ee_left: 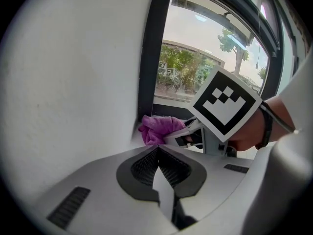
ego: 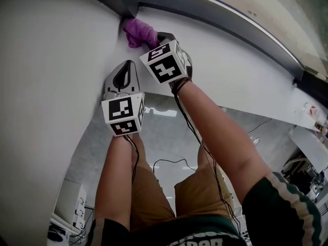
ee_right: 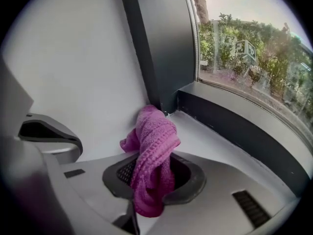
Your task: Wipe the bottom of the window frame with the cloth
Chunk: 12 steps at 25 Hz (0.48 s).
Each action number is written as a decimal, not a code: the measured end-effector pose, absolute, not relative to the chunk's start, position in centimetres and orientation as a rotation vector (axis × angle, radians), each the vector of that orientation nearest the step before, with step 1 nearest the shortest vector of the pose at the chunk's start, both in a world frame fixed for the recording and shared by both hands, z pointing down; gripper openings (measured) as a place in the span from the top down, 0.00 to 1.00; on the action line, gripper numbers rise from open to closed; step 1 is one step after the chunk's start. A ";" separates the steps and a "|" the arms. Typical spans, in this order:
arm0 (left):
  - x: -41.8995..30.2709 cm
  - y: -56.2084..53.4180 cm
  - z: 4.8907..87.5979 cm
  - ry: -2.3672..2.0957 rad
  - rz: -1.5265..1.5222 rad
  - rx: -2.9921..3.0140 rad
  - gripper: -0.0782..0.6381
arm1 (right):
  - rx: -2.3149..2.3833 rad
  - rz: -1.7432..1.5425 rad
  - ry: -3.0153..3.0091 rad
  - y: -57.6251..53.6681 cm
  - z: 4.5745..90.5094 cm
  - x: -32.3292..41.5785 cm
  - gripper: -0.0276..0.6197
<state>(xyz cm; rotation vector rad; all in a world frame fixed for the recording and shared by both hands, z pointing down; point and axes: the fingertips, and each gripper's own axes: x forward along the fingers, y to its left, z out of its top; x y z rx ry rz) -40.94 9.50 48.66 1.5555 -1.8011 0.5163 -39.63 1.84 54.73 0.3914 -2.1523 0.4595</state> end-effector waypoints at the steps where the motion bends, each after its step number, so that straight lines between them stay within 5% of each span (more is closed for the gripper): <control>1: -40.9 9.5 48.6 -1.802 0.514 1.555 0.88 | 0.385 0.454 -2.153 1.9 54.8 -39.6 0.80; 12: -40.5 9.0 47.9 -1.802 0.513 1.569 0.88 | 0.391 0.452 -2.132 1.4 55.0 -37.5 0.80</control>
